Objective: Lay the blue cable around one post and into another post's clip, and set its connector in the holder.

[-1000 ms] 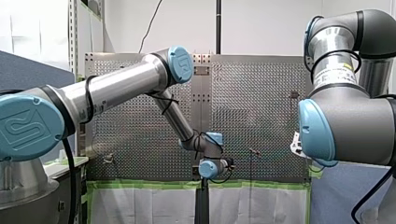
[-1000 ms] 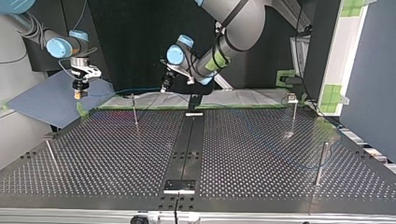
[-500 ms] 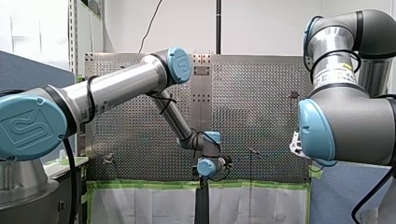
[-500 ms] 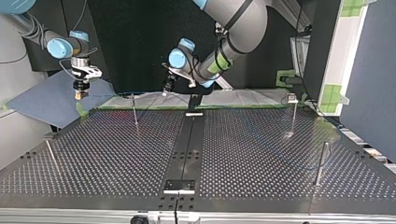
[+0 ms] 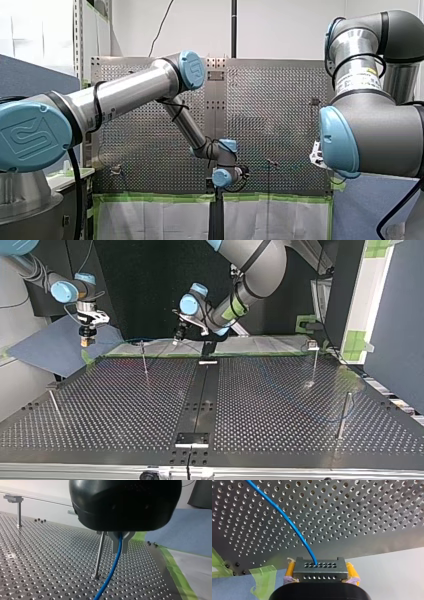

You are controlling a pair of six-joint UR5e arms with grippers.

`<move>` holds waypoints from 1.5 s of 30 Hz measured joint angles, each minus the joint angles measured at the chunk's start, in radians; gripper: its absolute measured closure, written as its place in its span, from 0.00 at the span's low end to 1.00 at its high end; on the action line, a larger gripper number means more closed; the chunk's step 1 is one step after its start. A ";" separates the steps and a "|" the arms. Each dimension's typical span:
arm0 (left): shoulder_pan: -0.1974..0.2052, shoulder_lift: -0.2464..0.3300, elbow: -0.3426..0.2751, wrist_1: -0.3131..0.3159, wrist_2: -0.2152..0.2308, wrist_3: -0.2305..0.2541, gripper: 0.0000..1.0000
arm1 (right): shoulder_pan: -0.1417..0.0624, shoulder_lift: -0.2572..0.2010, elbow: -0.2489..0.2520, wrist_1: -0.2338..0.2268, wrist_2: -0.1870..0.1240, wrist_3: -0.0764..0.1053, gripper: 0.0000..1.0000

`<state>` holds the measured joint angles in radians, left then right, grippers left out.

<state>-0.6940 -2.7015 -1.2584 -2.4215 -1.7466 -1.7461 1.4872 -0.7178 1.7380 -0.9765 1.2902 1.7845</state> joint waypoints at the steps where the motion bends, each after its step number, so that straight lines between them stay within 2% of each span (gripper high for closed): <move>1: 0.000 0.000 0.002 -0.001 0.000 0.000 1.00 | 0.000 0.000 0.000 0.000 0.000 0.001 1.00; 11: 0.003 -0.013 0.013 -0.018 -0.011 0.009 1.00 | 0.000 0.000 0.000 0.000 0.000 0.009 1.00; 18: 0.004 -0.050 0.056 -0.067 -0.011 0.044 1.00 | -0.001 0.000 0.000 -0.001 0.002 0.010 1.00; 27: 0.010 -0.052 0.086 -0.091 -0.008 0.046 1.00 | -0.003 0.000 0.000 -0.005 0.002 0.011 1.00; 38: 0.025 -0.052 0.109 -0.105 -0.005 0.038 1.00 | -0.004 0.001 -0.015 -0.005 0.001 0.021 1.00; 45: 0.021 -0.052 0.111 -0.116 -0.009 0.055 1.00 | -0.005 0.000 -0.017 0.001 0.010 0.017 1.00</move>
<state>-0.6730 -2.7532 -1.1471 -2.5376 -1.7551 -1.6916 1.4824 -0.7174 1.7206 -0.9756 1.3006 1.8013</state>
